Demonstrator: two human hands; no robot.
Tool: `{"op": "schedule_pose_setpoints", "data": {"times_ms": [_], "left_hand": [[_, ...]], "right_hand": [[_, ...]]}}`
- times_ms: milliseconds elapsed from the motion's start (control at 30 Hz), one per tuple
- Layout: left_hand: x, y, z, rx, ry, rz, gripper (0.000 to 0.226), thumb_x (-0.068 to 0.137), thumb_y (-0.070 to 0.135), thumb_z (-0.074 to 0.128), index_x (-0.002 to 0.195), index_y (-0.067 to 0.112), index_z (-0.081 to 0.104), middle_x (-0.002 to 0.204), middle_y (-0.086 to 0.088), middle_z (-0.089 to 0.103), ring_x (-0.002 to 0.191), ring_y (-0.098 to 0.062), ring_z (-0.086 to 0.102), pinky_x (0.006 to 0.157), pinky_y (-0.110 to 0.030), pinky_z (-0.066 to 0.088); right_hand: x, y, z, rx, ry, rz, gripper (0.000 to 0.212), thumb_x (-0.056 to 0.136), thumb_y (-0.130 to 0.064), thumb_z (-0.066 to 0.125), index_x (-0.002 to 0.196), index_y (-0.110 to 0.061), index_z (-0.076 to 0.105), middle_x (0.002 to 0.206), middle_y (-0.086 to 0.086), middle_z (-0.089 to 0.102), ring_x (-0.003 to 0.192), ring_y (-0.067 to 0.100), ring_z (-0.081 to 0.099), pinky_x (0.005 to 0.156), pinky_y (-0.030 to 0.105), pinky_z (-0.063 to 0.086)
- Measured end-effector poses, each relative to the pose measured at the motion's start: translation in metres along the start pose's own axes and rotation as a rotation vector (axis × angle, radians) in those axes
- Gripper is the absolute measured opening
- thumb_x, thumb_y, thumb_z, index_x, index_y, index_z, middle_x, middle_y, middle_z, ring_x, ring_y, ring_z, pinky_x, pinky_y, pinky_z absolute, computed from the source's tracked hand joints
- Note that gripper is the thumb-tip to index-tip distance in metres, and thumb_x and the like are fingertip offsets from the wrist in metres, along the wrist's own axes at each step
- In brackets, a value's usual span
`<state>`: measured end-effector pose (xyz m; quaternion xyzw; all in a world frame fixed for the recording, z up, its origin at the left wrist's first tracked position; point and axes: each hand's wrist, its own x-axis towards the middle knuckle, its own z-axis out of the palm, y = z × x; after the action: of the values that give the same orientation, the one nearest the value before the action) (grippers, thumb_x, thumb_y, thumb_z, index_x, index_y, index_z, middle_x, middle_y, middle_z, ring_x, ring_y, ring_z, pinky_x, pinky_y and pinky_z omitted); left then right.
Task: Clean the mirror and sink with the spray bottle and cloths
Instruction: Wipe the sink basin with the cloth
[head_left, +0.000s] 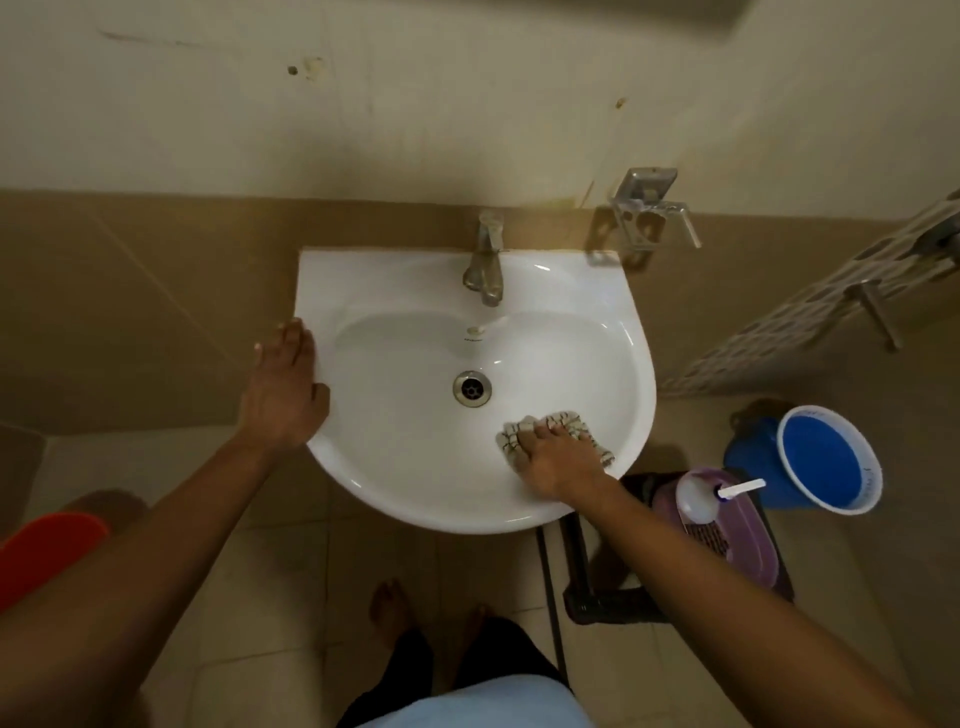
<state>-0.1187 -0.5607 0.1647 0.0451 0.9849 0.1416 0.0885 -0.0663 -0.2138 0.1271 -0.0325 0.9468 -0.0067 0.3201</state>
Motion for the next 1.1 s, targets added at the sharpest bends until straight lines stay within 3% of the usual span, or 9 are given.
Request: {"op": "schedule_pose_setpoints", "data": {"times_ms": [133, 367, 467, 600, 733, 900, 1000, 1100], "left_hand": [[0.0, 0.0, 0.002, -0.025, 0.011, -0.01, 0.072, 0.08, 0.02, 0.041, 0.143, -0.011, 0.029, 0.152, -0.029, 0.027, 0.141, -0.042, 0.024, 0.117, -0.057, 0.019], [0.002, 0.007, 0.0, 0.018, 0.033, -0.051, 0.068, 0.086, 0.012, 0.05, 0.146, -0.007, 0.026, 0.156, -0.023, 0.022, 0.146, -0.036, 0.015, 0.12, -0.049, 0.01], [0.002, 0.011, 0.004, 0.027, 0.054, -0.068, 0.069, 0.085, 0.013, 0.052, 0.147, -0.006, 0.026, 0.157, -0.022, 0.022, 0.147, -0.035, 0.014, 0.12, -0.048, 0.009], [0.004, 0.016, 0.009, 0.028, 0.084, -0.111, 0.07, 0.084, 0.01, 0.054, 0.146, -0.006, 0.026, 0.157, -0.022, 0.021, 0.147, -0.035, 0.015, 0.12, -0.047, 0.008], [0.008, 0.023, 0.013, 0.019, 0.119, -0.135, 0.068, 0.083, 0.006, 0.054, 0.145, -0.008, 0.028, 0.156, -0.024, 0.022, 0.146, -0.037, 0.017, 0.12, -0.048, 0.01], [0.009, 0.028, 0.015, 0.014, 0.137, -0.183, 0.067, 0.084, 0.003, 0.055, 0.145, -0.008, 0.028, 0.156, -0.024, 0.022, 0.146, -0.038, 0.017, 0.12, -0.047, 0.01], [0.011, 0.031, 0.015, 0.013, 0.137, -0.205, 0.067, 0.084, 0.002, 0.056, 0.145, -0.008, 0.029, 0.155, -0.025, 0.023, 0.145, -0.039, 0.019, 0.119, -0.049, 0.011], [0.013, 0.031, 0.016, 0.007, 0.131, -0.226, 0.068, 0.083, 0.001, 0.056, 0.145, -0.007, 0.029, 0.156, -0.024, 0.023, 0.145, -0.039, 0.019, 0.119, -0.05, 0.012]], "right_hand": [[0.002, -0.055, 0.014, 0.079, -0.041, -0.132, 0.057, 0.099, -0.037, 0.025, 0.152, -0.016, 0.026, 0.157, 0.015, 0.031, 0.14, 0.033, 0.036, 0.116, 0.05, 0.028], [0.037, -0.168, 0.007, 0.311, 0.123, -0.258, 0.064, 0.098, -0.027, 0.033, 0.156, -0.014, 0.009, 0.162, 0.016, 0.015, 0.147, 0.038, 0.019, 0.118, 0.054, 0.015], [0.037, -0.184, 0.001, 0.467, 0.137, -0.357, 0.06, 0.102, -0.024, 0.034, 0.156, -0.012, 0.012, 0.162, 0.015, 0.015, 0.149, 0.032, 0.015, 0.121, 0.047, 0.011], [0.018, -0.147, 0.0, 0.501, 0.073, -0.548, 0.055, 0.101, -0.019, 0.043, 0.154, -0.013, 0.027, 0.16, 0.011, 0.028, 0.146, 0.03, 0.026, 0.118, 0.046, 0.025], [0.007, -0.072, 0.006, 0.426, -0.032, -0.629, 0.053, 0.099, -0.023, 0.051, 0.15, -0.025, 0.036, 0.159, 0.002, 0.032, 0.143, 0.026, 0.03, 0.118, 0.041, 0.025], [0.014, 0.025, -0.021, 0.128, -0.071, -0.511, 0.055, 0.096, -0.022, 0.056, 0.148, -0.033, 0.039, 0.157, 0.002, 0.035, 0.141, 0.03, 0.03, 0.114, 0.04, 0.026], [0.034, 0.074, -0.047, -0.132, -0.007, -0.548, 0.05, 0.1, -0.024, 0.049, 0.148, -0.031, 0.039, 0.157, 0.0, 0.035, 0.144, 0.028, 0.028, 0.117, 0.035, 0.016], [0.063, 0.108, -0.07, -0.446, 0.067, -0.571, 0.051, 0.102, -0.02, 0.04, 0.151, -0.032, 0.034, 0.161, -0.003, 0.027, 0.149, 0.026, 0.018, 0.121, 0.041, 0.005]]}}
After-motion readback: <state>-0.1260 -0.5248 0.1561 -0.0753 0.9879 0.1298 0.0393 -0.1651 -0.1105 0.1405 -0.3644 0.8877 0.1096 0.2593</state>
